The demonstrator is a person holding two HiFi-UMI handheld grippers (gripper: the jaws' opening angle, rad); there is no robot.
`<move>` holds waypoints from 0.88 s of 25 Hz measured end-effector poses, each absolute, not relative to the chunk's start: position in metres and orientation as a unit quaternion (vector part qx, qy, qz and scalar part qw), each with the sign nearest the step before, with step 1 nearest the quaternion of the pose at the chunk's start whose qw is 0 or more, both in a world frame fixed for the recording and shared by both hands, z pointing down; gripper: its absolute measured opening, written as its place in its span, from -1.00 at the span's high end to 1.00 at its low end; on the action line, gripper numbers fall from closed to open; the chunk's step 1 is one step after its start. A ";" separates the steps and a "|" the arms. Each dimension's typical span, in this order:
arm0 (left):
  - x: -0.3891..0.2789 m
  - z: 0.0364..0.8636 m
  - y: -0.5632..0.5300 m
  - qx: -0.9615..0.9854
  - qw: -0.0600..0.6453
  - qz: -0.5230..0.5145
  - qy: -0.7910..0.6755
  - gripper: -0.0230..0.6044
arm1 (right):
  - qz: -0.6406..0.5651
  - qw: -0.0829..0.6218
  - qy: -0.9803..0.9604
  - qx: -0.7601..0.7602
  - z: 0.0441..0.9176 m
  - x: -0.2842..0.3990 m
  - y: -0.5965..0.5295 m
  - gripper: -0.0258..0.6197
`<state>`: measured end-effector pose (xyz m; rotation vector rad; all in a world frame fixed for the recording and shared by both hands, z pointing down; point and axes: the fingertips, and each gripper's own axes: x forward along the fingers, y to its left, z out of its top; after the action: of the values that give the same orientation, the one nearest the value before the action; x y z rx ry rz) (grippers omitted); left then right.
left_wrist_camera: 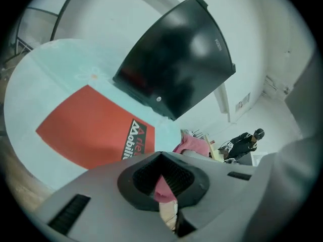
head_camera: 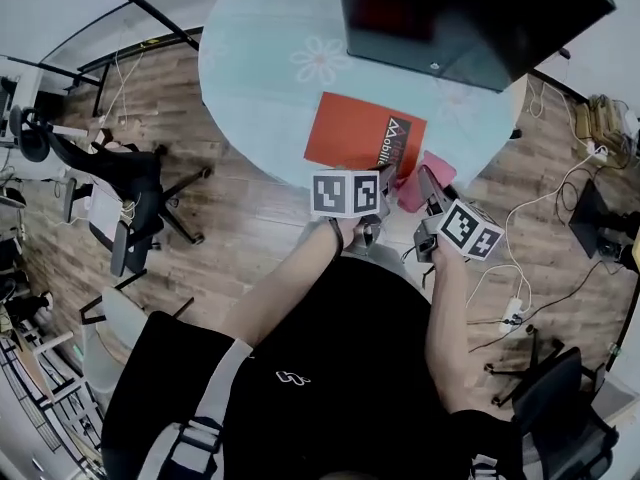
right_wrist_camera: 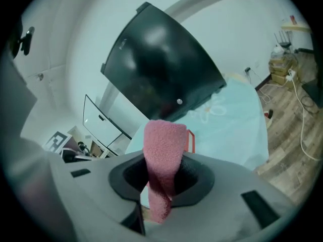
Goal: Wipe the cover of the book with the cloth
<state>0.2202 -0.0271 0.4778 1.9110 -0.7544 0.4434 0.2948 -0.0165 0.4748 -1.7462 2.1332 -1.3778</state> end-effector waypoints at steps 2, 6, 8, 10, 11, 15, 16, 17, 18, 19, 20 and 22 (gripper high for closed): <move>0.223 0.451 -0.043 0.805 0.477 0.163 -0.312 0.88 | -0.406 0.039 0.719 -0.563 0.448 0.290 -0.028 0.62; 0.217 0.399 -0.081 0.823 0.460 0.098 -0.321 0.88 | -0.333 0.133 0.794 -0.490 0.372 0.270 -0.049 0.62; 0.206 0.370 -0.100 0.831 0.440 0.063 -0.334 0.88 | -0.305 0.171 0.814 -0.463 0.340 0.268 -0.052 0.62; 0.197 0.337 -0.108 0.849 0.398 0.039 -0.344 0.88 | -0.269 0.162 0.828 -0.465 0.321 0.270 -0.050 0.62; 0.194 0.322 -0.109 0.859 0.375 0.031 -0.347 0.88 | -0.244 0.140 0.833 -0.476 0.314 0.271 -0.051 0.62; 0.194 0.289 -0.097 0.884 0.318 0.017 -0.343 0.88 | -0.152 0.081 0.837 -0.519 0.293 0.271 -0.053 0.62; 0.196 0.288 -0.092 0.886 0.313 0.017 -0.342 0.88 | -0.137 0.075 0.835 -0.528 0.288 0.272 -0.051 0.62; 0.199 0.289 -0.088 0.887 0.312 0.018 -0.340 0.88 | -0.118 0.063 0.831 -0.540 0.284 0.274 -0.049 0.63; 0.202 0.291 -0.085 0.888 0.313 0.018 -0.337 0.88 | -0.099 0.046 0.827 -0.552 0.280 0.276 -0.047 0.63; 0.205 0.293 -0.081 0.888 0.316 0.017 -0.333 0.88 | -0.081 0.028 0.822 -0.562 0.278 0.277 -0.044 0.63; 0.209 0.296 -0.077 0.889 0.320 0.016 -0.327 0.88 | -0.068 0.015 0.819 -0.570 0.275 0.279 -0.041 0.63; 0.217 0.301 -0.072 0.888 0.331 0.017 -0.320 0.88 | -0.060 0.002 0.811 -0.582 0.274 0.287 -0.036 0.63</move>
<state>0.2174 -0.0723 0.3009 2.3209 -0.8359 0.0435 0.2869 -0.0359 0.2736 -1.8274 2.5436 -0.1881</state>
